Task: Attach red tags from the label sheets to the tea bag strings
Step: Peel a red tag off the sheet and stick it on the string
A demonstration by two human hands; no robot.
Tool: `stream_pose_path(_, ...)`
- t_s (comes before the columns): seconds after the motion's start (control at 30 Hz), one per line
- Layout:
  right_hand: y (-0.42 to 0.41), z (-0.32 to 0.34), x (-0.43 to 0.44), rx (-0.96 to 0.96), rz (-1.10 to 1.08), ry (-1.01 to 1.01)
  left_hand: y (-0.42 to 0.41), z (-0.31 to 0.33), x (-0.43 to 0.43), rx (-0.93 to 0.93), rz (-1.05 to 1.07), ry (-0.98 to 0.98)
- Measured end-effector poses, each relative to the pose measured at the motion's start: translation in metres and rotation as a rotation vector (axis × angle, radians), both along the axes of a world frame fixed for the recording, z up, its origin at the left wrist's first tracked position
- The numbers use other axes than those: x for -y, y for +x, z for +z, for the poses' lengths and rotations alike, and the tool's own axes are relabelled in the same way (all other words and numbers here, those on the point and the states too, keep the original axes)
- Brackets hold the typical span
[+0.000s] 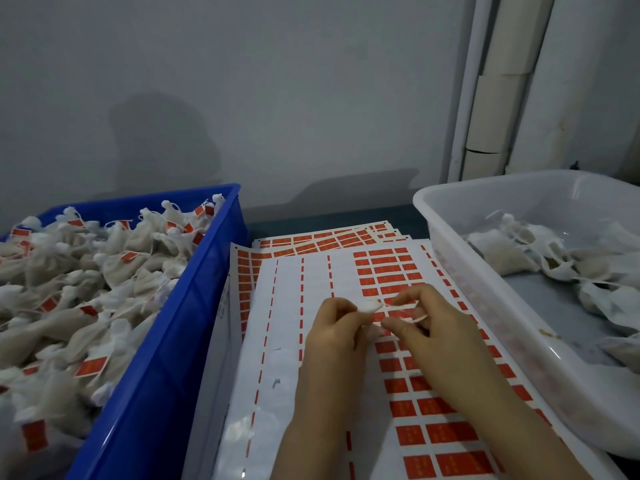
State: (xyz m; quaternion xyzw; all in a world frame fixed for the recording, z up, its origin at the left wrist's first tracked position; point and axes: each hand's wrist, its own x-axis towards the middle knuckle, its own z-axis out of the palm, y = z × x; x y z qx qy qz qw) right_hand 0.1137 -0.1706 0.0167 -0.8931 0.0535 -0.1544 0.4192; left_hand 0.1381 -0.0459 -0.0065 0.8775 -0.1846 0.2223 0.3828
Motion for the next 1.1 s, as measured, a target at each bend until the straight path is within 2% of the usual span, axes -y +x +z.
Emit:
stream_pose_path(0.07,0.001,-0.002,0.003,-0.07,-0.042,-0.039,0.0,-0.002,0.0,-0.037,0.01,0.026)
stream_pose_path(0.13,0.003,-0.005,0.004,-0.162,-0.058,-0.177,-0.002,-0.003,0.001,-0.051,0.04,0.081)
stream_pose_path(0.17,0.004,-0.007,0.004,-0.169,-0.061,-0.223,-0.004,-0.003,0.002,-0.073,0.049,0.109)
stream_pose_path(0.23,0.004,-0.01,0.004,-0.118,-0.047,-0.188,-0.007,-0.002,0.004,-0.175,0.05,0.134)
stream_pose_path(0.27,0.003,-0.009,0.004,-0.079,-0.036,-0.134,-0.008,-0.001,0.006,-0.265,0.045,0.089)
stream_pose_path(0.33,0.001,-0.005,0.003,0.018,0.007,-0.088,-0.007,0.006,0.008,-0.512,0.052,-0.18)
stream_pose_path(0.4,-0.002,-0.004,0.0,0.096,0.084,-0.166,-0.004,0.016,0.008,-0.744,0.1,-0.495)
stream_pose_path(0.43,-0.004,-0.004,-0.002,0.121,0.134,-0.221,-0.001,0.022,0.006,-0.853,0.122,-0.59)
stream_pose_path(0.53,-0.01,-0.004,-0.006,0.172,0.266,-0.322,0.004,0.032,0.0,-1.05,0.132,-0.654)
stream_pose_path(0.67,-0.014,-0.001,-0.004,0.239,0.35,-0.364,-0.002,0.029,-0.004,-0.895,0.095,-0.464)
stream_pose_path(0.77,-0.013,-0.004,-0.003,0.186,0.406,-0.312,-0.006,0.026,-0.01,-0.838,-0.033,-0.431)
stream_pose_path(0.93,-0.009,-0.007,-0.002,0.116,0.423,-0.269,-0.007,0.023,-0.016,-0.741,-0.055,-0.312)
stream_pose_path(1.03,-0.008,-0.009,0.0,0.123,0.422,-0.303,-0.006,0.021,-0.011,-0.612,-0.018,-0.154)
stream_pose_path(1.1,-0.007,-0.011,0.001,0.115,0.433,-0.343,-0.003,0.019,-0.009,-0.536,0.011,0.022)
